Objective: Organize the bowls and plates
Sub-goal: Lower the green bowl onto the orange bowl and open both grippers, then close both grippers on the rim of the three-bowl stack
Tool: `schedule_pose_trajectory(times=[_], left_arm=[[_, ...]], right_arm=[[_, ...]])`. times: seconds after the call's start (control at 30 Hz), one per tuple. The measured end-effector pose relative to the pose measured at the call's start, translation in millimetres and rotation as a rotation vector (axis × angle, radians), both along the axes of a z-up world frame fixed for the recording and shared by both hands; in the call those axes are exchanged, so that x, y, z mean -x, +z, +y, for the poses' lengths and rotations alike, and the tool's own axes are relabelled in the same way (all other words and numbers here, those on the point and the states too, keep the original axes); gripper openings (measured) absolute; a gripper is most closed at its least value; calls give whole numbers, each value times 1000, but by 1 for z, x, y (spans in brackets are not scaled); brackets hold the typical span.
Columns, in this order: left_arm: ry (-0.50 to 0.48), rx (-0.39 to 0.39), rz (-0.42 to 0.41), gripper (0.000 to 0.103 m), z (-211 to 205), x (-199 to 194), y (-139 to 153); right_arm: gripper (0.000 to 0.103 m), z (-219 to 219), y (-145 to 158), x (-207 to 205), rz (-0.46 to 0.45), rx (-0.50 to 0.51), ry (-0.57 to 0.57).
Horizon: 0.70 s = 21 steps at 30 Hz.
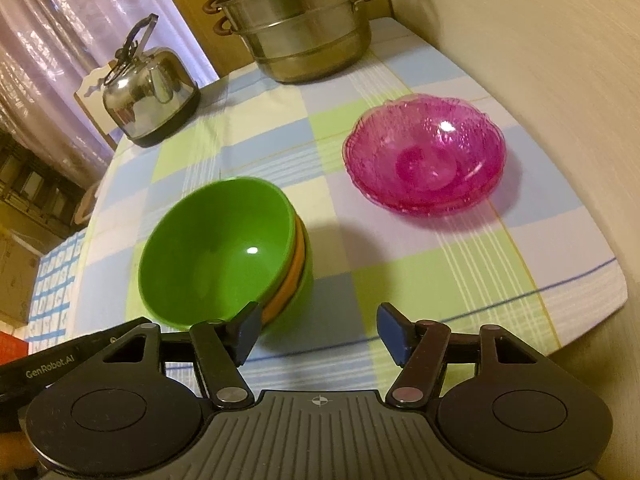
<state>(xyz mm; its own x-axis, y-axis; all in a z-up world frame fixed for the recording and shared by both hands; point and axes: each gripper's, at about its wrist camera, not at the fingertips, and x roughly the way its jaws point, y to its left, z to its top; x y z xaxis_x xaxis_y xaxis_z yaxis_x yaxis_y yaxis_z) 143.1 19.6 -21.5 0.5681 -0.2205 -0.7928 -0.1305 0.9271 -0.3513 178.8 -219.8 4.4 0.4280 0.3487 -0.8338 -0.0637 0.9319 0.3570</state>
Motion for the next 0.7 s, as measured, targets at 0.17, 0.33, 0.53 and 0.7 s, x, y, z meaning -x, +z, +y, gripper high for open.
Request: schedule_pose_trajectory(times=[0.17, 0.33, 0.53, 0.7], left_arm=[[7, -3, 0, 62, 0, 10, 1], [22, 7, 3, 68, 0, 15, 3], [29, 23, 22, 71, 2, 22, -1], [41, 32, 20, 75, 4, 26, -2]], right_arm=[[65, -1, -1, 8, 7, -1, 6], [66, -2, -4, 15, 18, 12, 10], [66, 1, -15, 22, 57, 57, 43], [66, 1, -20, 27, 72, 59, 53]])
